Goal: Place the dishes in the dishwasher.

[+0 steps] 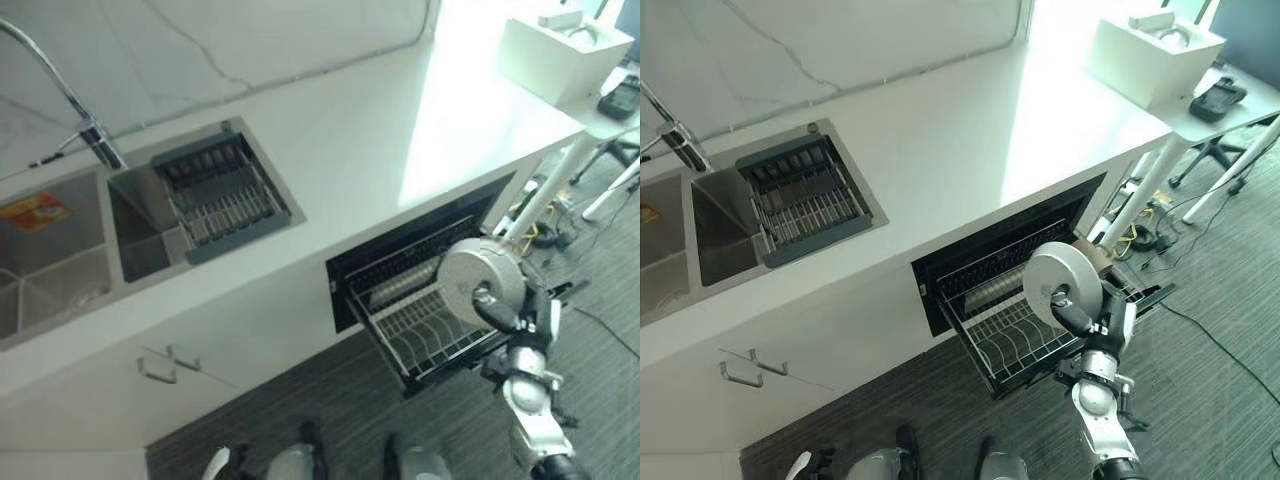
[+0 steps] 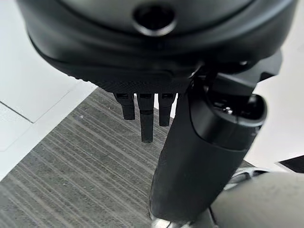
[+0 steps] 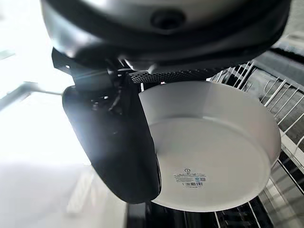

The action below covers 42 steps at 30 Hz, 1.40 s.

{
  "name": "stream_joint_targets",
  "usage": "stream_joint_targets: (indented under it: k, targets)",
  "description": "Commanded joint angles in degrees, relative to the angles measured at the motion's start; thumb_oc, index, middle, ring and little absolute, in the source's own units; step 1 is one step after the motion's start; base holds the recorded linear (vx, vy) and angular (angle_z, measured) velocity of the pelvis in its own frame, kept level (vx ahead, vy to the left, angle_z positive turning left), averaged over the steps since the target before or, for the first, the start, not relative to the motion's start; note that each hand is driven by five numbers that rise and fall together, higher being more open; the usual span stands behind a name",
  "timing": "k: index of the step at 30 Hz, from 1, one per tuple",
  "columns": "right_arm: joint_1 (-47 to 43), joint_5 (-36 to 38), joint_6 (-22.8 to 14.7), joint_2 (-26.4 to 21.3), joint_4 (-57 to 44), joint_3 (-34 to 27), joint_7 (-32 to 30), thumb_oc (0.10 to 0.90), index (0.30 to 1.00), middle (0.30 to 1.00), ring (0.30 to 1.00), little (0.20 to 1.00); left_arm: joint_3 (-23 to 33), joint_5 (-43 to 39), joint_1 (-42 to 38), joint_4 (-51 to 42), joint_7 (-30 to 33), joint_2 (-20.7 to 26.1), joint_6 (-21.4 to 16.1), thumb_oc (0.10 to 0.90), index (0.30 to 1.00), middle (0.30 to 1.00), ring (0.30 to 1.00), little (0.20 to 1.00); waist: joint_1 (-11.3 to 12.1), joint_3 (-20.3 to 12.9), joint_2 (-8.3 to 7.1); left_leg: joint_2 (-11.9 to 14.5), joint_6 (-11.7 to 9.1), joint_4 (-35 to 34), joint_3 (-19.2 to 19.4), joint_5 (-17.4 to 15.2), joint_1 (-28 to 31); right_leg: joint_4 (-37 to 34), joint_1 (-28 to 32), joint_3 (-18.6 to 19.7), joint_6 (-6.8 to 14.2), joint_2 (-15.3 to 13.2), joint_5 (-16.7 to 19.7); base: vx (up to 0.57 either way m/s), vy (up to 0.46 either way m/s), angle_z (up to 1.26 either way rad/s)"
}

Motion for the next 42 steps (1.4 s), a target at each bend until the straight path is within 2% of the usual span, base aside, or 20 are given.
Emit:
stream_joint_targets:
  k: [1,2,5,6,8,10,13,16,25,29,30,32,33,34,36,37,38,41,42]
  targets:
    - [-7.3,-6.4,-4.1,-2.9,-3.8,-2.2,-3.6,0.400,0.300,0.300,0.300,0.300,-1.2,0.6,-1.2,-1.5,0.4,1.9,-0.5,0.800,0.900,0.900,0.900,0.900,0.7,-0.3,-1.02,-0.1,-2.0,4.5,-5.9,-8.8,0.2,-0.9,3.1,-1.9,2.6,-0.1,-2.9,0.01,0.028,0.24]
    - [-8.3,-8.1,-2.9,-3.9,-2.3,-2.2,-6.0,0.400,0.300,0.300,0.300,0.300,-1.4,0.5,-1.6,-1.4,0.4,2.1,-0.7,0.800,0.900,0.900,0.900,0.900,1.1,0.6,-0.84,-0.1,-2.0,4.5,-6.2,-8.8,0.4,-0.9,3.9,-2.4,2.2,0.2,-3.4,0.00,0.013,0.25]
    - [-11.9,-12.4,-1.9,-6.0,0.7,-1.7,-7.5,0.400,0.300,0.300,0.300,0.300,-1.6,0.4,-3.5,-1.3,-0.1,3.0,-1.0,0.800,0.900,0.900,0.900,0.900,1.9,2.4,-0.07,-0.1,-1.9,4.5,-7.2,-8.0,-0.5,-0.9,4.1,-3.4,1.1,0.9,-3.3,-0.06,-0.002,0.24]
    - [-14.3,-16.0,-1.1,-7.2,2.0,-1.3,-9.1,0.400,0.300,0.300,0.300,0.300,-1.8,0.4,-4.6,-1.1,-0.2,3.5,-1.4,0.800,0.900,0.900,0.900,0.900,2.3,3.5,0.35,-0.1,-2.0,4.5,-7.8,-7.5,-1.1,-0.9,4.1,-4.0,0.6,1.4,-3.2,-0.07,-0.022,0.30]
    - [-16.9,-21.5,0.9,-9.0,3.3,-0.5,-12.6,0.400,0.300,0.300,0.300,0.300,-1.8,0.2,-5.4,-1.2,0.2,3.9,-1.8,0.800,0.900,0.900,0.900,0.900,2.8,4.8,0.88,-0.1,-1.9,4.5,-8.7,-7.0,-1.5,-0.9,4.2,-4.5,0.2,2.0,-3.1,-0.05,-0.035,0.25]
    - [-20.0,-26.4,4.5,-11.8,5.3,0.5,-16.0,0.400,0.300,0.300,0.300,0.300,-1.5,0.7,-6.2,-1.0,2.3,4.8,-0.5,0.800,0.900,0.900,0.900,0.900,3.7,6.2,1.32,-0.2,-2.0,4.5,-9.6,-6.6,-2.0,-0.9,4.2,-5.2,-0.3,2.4,-2.9,-0.03,-0.054,0.21]
    - [-22.6,-29.3,7.1,-14.6,8.6,1.7,-19.9,0.400,0.300,0.300,0.300,0.300,-0.8,-0.7,-7.1,-0.2,3.1,5.7,-0.1,0.800,0.900,0.900,0.900,0.900,4.5,7.6,1.75,-0.1,-2.1,4.5,-10.4,-6.2,-2.4,-0.9,4.0,-6.0,-0.6,2.7,-2.8,-0.03,-0.068,0.20]
    - [-26.1,-30.5,10.4,-17.5,13.5,2.7,-24.1,0.400,0.300,0.300,0.300,0.300,-0.9,-1.3,-8.2,0.7,3.0,6.3,-1.3,0.800,0.900,0.900,0.900,0.900,5.3,9.2,2.48,-0.6,-2.0,4.5,-11.1,-5.6,-3.6,1.8,1.7,-6.2,-1.0,2.5,-3.5,-0.05,-0.051,0.13]
    - [-32.9,-34.0,19.5,-19.8,24.0,7.1,-29.4,0.400,0.300,0.300,0.300,0.300,-1.7,-4.9,-10.2,0.2,2.9,7.1,-3.3,0.800,0.900,0.900,0.900,0.900,6.6,13.1,3.97,-2.3,-1.2,4.5,-12.2,-3.7,-6.9,10.0,-5.1,-4.9,-1.9,1.6,-5.6,-0.03,-0.034,0.05]
    - [-33.7,-32.1,21.4,-19.8,26.2,7.6,-31.9,0.400,0.300,0.300,0.300,0.300,-1.6,-5.9,-10.6,-0.9,3.3,7.5,-3.6,0.800,0.900,0.900,0.900,0.900,6.8,14.6,4.21,-3.1,-0.6,4.5,-12.2,-3.2,-8.0,13.2,-7.6,-4.2,-2.1,1.2,-6.3,-0.03,-0.034,0.02]
    - [-33.7,-31.6,21.8,-19.5,26.6,7.4,-31.9,0.400,0.300,0.300,0.300,0.300,-1.7,-6.5,-10.8,-1.3,3.4,7.6,-3.1,0.800,0.900,0.900,0.900,0.900,6.7,14.8,3.67,-3.9,-0.8,4.5,-12.3,-4.3,-7.5,14.4,-7.9,-3.1,-1.7,0.8,-8.0,0.04,-0.042,0.02]
    - [-33.7,-31.4,21.7,-19.0,27.8,7.6,-32.7,0.400,0.300,0.300,0.300,0.300,-1.8,-6.8,-11.0,-1.1,3.7,7.4,-3.3,0.800,0.900,0.900,0.900,0.900,6.7,14.9,3.76,-4.2,-0.6,4.5,-12.2,-4.1,-8.0,15.4,-8.9,-2.9,-1.9,0.5,-8.2,-0.04,-0.008,0.05]
    - [-33.9,-31.5,21.6,-18.8,28.5,7.5,-32.9,0.400,0.300,0.300,0.300,0.300,-1.7,-6.9,-11.1,-1.3,3.7,7.3,-3.3,0.800,0.900,0.900,0.900,0.900,6.9,14.9,4.34,-4.0,-0.1,4.5,-11.9,-2.7,-9.4,15.7,-10.3,-3.5,-2.4,0.6,-6.9,-0.06,-0.002,0.01]
    - [-33.9,-31.5,21.8,-18.5,28.9,7.6,-33.2,0.400,0.300,0.300,0.300,0.300,-1.8,-7.0,-11.0,-1.3,3.7,7.2,-3.4,0.800,0.900,0.900,0.900,0.900,6.8,14.9,3.85,-4.6,-0.4,4.5,-11.9,-3.9,-8.9,16.7,-10.3,-2.6,-2.0,0.1,-8.6,-0.06,0.000,-0.02]
    - [-34.0,-31.2,22.0,-17.9,29.4,7.8,-33.7,0.400,0.300,0.300,0.300,0.300,-2.2,-7.3,-11.1,-1.4,3.8,7.2,-3.5,0.800,0.900,0.900,0.900,0.900,6.8,14.9,3.83,-4.9,-0.3,4.5,-11.8,-3.7,-9.5,17.6,-11.2,-2.3,-2.1,-0.1,-8.8,-0.03,-0.002,0.00]
    - [-34.1,-30.9,22.1,-17.5,30.0,7.9,-32.3,0.463,0.394,0.394,0.394,0.394,-2.3,-7.7,-11.2,-1.3,3.9,7.1,-3.8,0.800,0.900,0.900,0.900,0.900,6.8,14.9,3.84,-5.1,-0.2,4.5,-11.8,-3.7,-10.0,18.3,-12.1,-2.2,-2.2,-0.3,-8.9,-0.07,-0.002,-0.06]
    - [-34.0,-30.7,21.8,-17.2,30.3,8.0,-31.3,0.800,0.900,0.900,0.900,0.900,-2.3,-7.9,-11.2,-1.5,4.0,7.0,-3.9,0.800,0.900,0.900,0.900,0.900,6.8,14.9,3.90,-5.1,-0.1,4.5,-11.6,-3.7,-10.3,18.6,-12.5,-2.1,-2.3,-0.4,-9.1,-0.08,0.009,-0.09]
    - [-34.0,-28.8,20.1,-15.8,30.9,8.9,-28.2,0.800,0.900,0.900,0.900,0.900,-2.4,-8.5,-11.1,-1.7,4.1,6.9,-4.0,0.800,0.900,0.900,0.900,0.900,6.9,14.9,4.05,-5.2,0.0,4.9,-11.3,-3.8,-11.1,19.3,-13.2,-2.0,-2.5,-0.6,-9.4,-0.05,0.016,-0.02]
    - [-33.5,-27.0,19.1,-14.4,31.1,9.1,-24.9,0.800,0.900,0.900,0.900,0.900,-2.4,-8.5,-11.2,-1.7,4.1,6.7,-3.9,0.800,0.900,0.900,0.900,0.900,6.8,14.9,4.19,-5.3,0.0,5.2,-11.1,-3.9,-11.4,19.5,-13.4,-2.0,-2.6,-0.7,-9.5,0.00,0.000,0.00]
